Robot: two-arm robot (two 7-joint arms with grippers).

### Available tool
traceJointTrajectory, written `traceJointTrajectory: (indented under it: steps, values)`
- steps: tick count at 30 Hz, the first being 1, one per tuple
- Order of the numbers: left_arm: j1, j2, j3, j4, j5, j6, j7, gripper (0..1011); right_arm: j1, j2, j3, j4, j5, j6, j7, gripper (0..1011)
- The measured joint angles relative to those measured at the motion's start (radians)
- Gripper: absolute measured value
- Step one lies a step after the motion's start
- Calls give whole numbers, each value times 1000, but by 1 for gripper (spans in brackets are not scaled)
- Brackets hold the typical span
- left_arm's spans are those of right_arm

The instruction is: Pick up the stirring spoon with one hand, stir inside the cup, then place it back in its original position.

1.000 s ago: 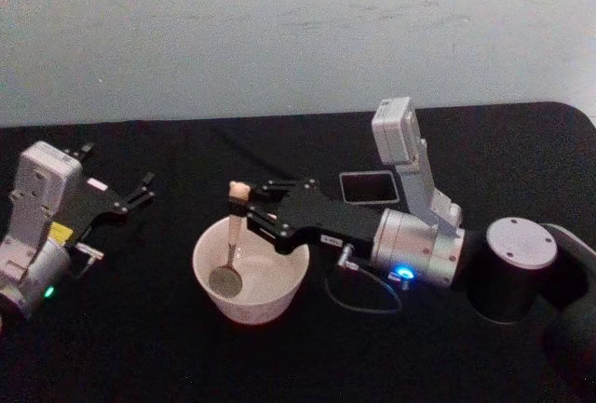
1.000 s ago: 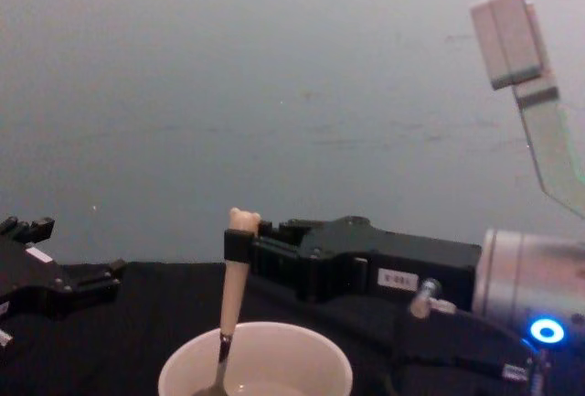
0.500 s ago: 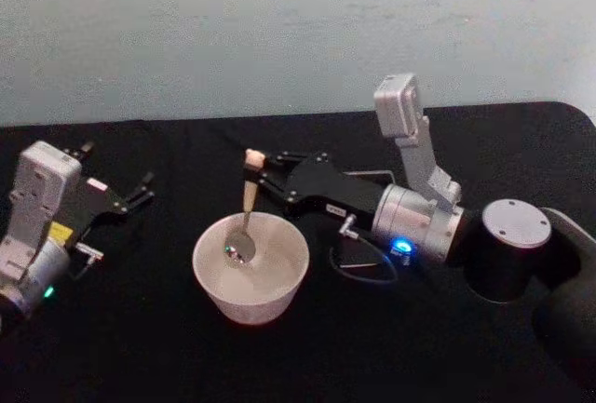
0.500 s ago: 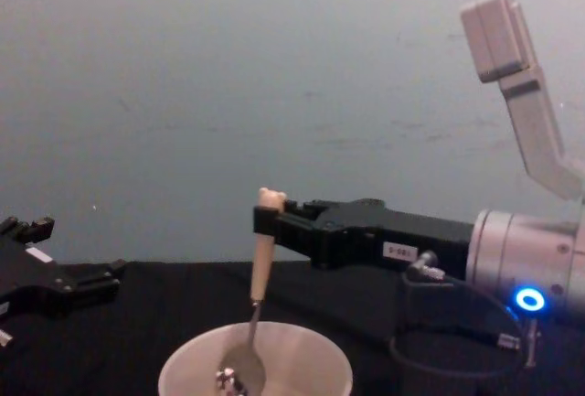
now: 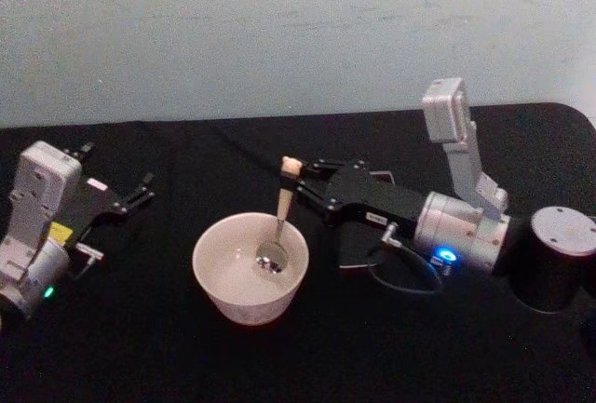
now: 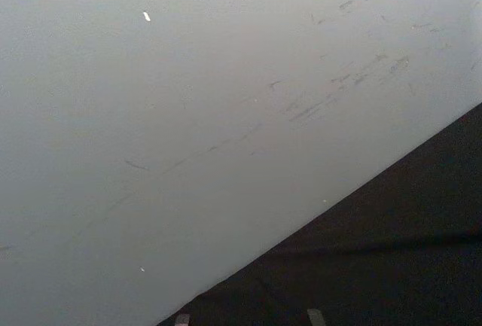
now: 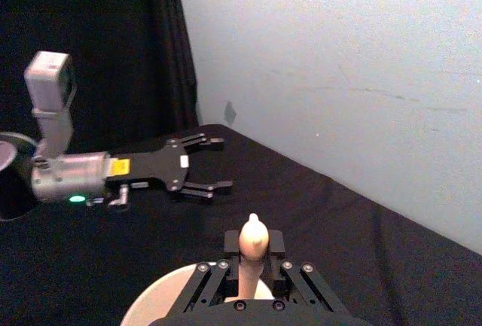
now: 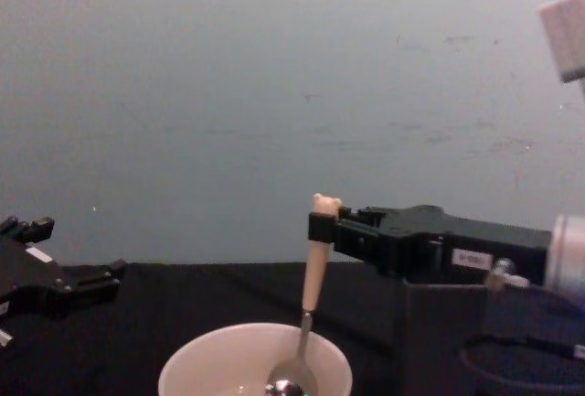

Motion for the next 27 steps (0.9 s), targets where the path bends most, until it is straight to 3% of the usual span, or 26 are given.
traceJointTrajectory:
  steps: [13, 21, 27]
  values:
    - [0, 0, 0, 0, 0, 0, 0, 1001, -64, 92, -7, -118, 53, 26, 55, 221]
    - [0, 0, 0, 0, 0, 0, 0, 1001, -67, 97, -42, -138, 64, 33, 70, 221]
    - [0, 0, 0, 0, 0, 0, 0, 1001, -50, 75, -66, -132, 67, 36, 65, 221]
